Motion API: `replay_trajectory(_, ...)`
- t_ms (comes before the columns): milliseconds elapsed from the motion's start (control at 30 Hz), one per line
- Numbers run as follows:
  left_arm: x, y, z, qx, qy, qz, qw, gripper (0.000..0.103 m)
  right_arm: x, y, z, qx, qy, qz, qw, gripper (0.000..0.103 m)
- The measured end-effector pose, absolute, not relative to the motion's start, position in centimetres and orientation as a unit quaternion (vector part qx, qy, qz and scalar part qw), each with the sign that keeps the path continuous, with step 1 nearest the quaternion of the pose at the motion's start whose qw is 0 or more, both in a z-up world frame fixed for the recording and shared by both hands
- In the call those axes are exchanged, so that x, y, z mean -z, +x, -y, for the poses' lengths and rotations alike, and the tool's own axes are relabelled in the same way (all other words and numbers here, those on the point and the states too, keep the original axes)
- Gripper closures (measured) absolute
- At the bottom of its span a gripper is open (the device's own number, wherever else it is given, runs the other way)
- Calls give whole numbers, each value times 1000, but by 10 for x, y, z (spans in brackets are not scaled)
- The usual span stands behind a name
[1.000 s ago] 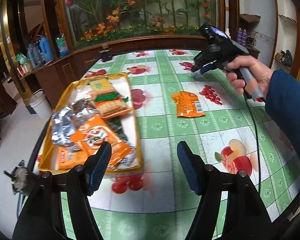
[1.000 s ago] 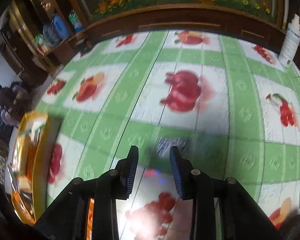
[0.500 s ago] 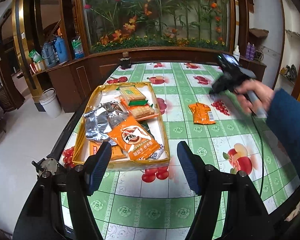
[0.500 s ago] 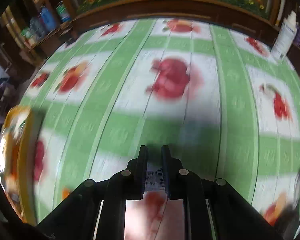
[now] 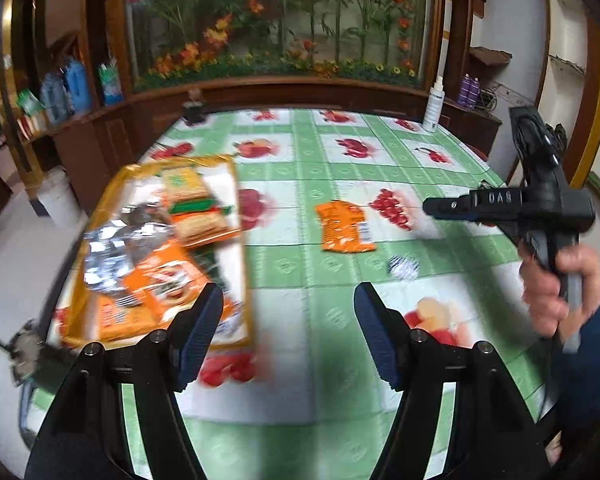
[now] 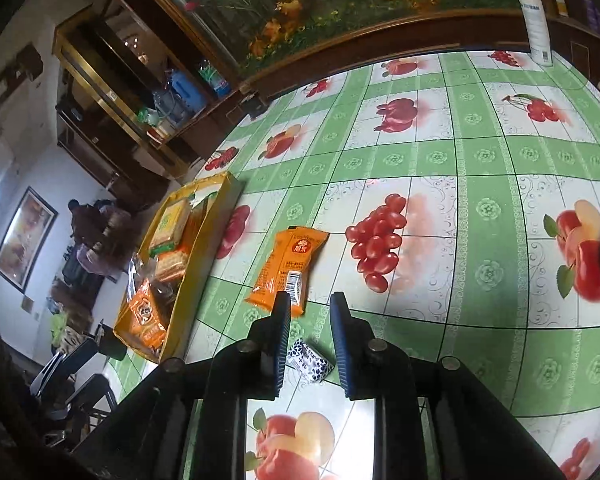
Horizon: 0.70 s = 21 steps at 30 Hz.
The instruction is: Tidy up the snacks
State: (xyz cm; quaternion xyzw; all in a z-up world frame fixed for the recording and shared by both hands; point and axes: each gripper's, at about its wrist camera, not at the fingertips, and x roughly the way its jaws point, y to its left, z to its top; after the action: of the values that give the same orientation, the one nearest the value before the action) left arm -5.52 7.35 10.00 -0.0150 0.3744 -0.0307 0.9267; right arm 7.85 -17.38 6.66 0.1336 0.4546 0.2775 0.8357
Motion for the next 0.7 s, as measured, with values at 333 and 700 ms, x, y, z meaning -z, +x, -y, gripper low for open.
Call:
replay_trajectory(333,-66,66,-16,52,-24,-482,874,32,-80,85,215,-251,173,-417,856,80)
replay_trajectory(700,-18,117,-1,23,-25,-521,853,32,-79,89,218,-279,198,-423,839,80)
